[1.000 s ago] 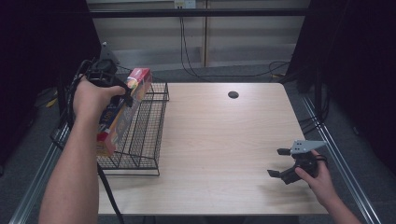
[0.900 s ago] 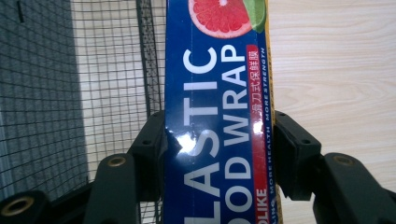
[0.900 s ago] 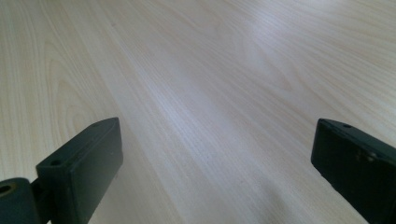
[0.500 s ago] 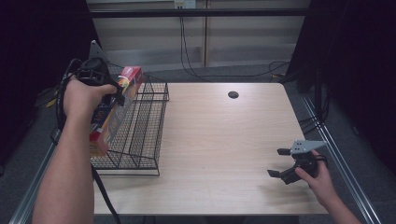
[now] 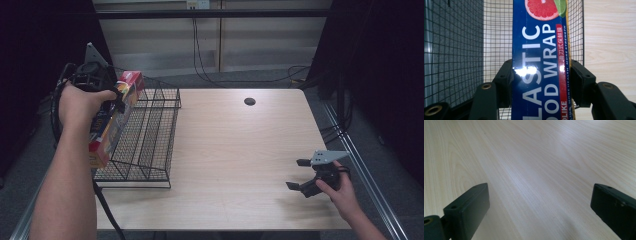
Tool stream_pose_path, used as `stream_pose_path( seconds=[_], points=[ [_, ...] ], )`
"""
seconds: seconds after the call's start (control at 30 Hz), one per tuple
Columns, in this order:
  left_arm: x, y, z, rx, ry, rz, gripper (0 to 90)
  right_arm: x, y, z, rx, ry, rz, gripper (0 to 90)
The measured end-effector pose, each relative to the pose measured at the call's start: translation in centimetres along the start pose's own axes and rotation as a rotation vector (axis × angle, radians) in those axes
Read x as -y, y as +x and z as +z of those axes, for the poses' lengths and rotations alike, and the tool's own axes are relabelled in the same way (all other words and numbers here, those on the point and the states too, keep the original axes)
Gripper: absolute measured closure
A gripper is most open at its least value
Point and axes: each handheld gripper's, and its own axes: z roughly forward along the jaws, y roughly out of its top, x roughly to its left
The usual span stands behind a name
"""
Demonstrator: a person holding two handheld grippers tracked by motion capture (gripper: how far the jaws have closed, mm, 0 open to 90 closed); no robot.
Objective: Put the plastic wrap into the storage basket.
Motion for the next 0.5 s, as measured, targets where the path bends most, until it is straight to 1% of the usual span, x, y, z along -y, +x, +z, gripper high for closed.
stream_pose_path(
  seconds=[0.1,0.23,0.27,0.33,0.37,0.43,0.47,0.5],
  points=[
    [0.1,0.4,0.0,-0.009,-0.008,-0.018,45.2,0.0,0.0,0.0,0.000,-0.001,0.000,2.0],
    [0.2,1.1,0.1,-0.026,-0.005,-0.011,45.2,0.0,0.0,0.0,0.006,-0.005,-0.003,1.9],
    [0.3,1.1,0.1,-0.025,-0.008,-0.040,45.2,0.0,0.0,0.0,0.005,-0.004,0.000,1.9],
    [0.3,1.4,0.2,-0.031,-0.010,-0.035,45.2,0.0,0.0,0.0,0.002,-0.003,0.000,1.9],
    [0.4,1.5,0.2,-0.031,-0.013,-0.044,45.2,0.0,0.0,0.0,0.003,-0.004,-0.002,1.9],
    [0.4,1.8,0.2,-0.032,-0.011,-0.038,45.2,0.0,0.0,0.0,0.003,-0.003,-0.004,1.9],
    [0.5,1.8,0.3,-0.040,-0.011,-0.047,45.2,0.0,0.0,0.1,0.004,-0.003,-0.005,2.0],
    [0.5,1.9,0.3,-0.037,-0.014,-0.060,45.2,0.0,0.0,0.1,0.004,-0.003,-0.005,2.0]
  ],
)
